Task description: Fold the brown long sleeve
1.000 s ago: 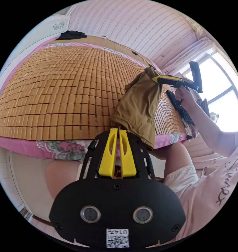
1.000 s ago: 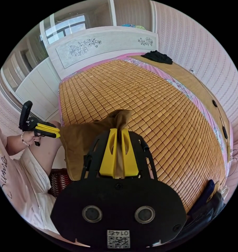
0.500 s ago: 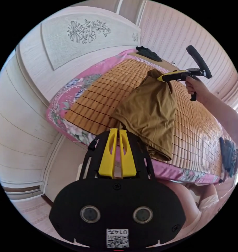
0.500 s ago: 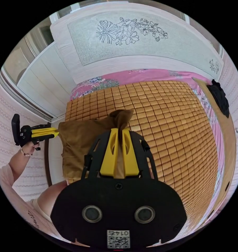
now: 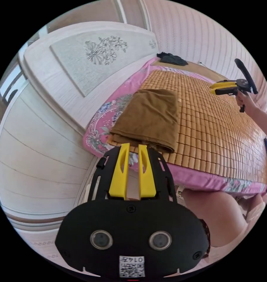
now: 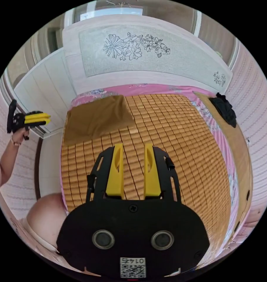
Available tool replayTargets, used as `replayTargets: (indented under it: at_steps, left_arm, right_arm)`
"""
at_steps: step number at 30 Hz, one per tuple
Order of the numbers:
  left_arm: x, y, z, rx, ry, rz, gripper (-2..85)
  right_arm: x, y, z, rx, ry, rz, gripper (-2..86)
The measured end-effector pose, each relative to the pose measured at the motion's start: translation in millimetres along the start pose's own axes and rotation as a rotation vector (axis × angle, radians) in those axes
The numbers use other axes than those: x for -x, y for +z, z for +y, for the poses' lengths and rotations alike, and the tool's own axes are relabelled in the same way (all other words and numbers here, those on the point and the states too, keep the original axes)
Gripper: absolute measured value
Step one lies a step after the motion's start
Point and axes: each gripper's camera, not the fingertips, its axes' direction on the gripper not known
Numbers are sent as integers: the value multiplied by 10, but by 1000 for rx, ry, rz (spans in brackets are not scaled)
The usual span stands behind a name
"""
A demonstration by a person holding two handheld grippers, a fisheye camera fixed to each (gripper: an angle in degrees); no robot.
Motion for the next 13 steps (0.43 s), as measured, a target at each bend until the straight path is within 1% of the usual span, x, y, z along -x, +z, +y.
replayTargets:
  at_steps: [2,3,4,5,6,7,8,9,10,11,12,13]
  left_arm:
    - [-502,-173,39,-39,71,87,59]
    - [-867,-304,82,-82,123,165,59]
    - [-1246,-433,131,-116,174,246,59]
    - [-1442,-495,158,-127,200,288,59]
    - [-1842,-620,215,-148,262,376,59]
    - [-2233,-743,282,-170,321,452,59]
    - [-2435,-806,320,-184,354,484,59]
    - [-2837,-923,401,-204,424,541,59]
    - [-3232,-1031,480,-212,495,596,60]
    - [-3425,-1082,519,-215,531,623,60]
    - [-3803,-1182,595,-215,604,672,59]
    - [-4166,-1276,666,-215,670,709,59]
  right_arm:
    - [129,-486,1022,93,26,77,106]
    - [157,-608,1287,120,47,83,107]
    - [211,-858,1818,180,103,88,108]
    - [273,-1129,2353,222,171,86,110]
    - [309,-1268,2619,240,207,88,111]
    - [397,-1546,3139,271,278,111,111]
    - [494,-1824,3642,295,353,149,112]
    - [543,-1960,3886,304,390,168,112]
    - [638,-2220,4357,319,468,209,112]
    - [722,-2465,4807,329,553,250,112]
    - [760,-2582,5024,328,598,269,112]
    - [828,-2804,5437,314,687,290,112]
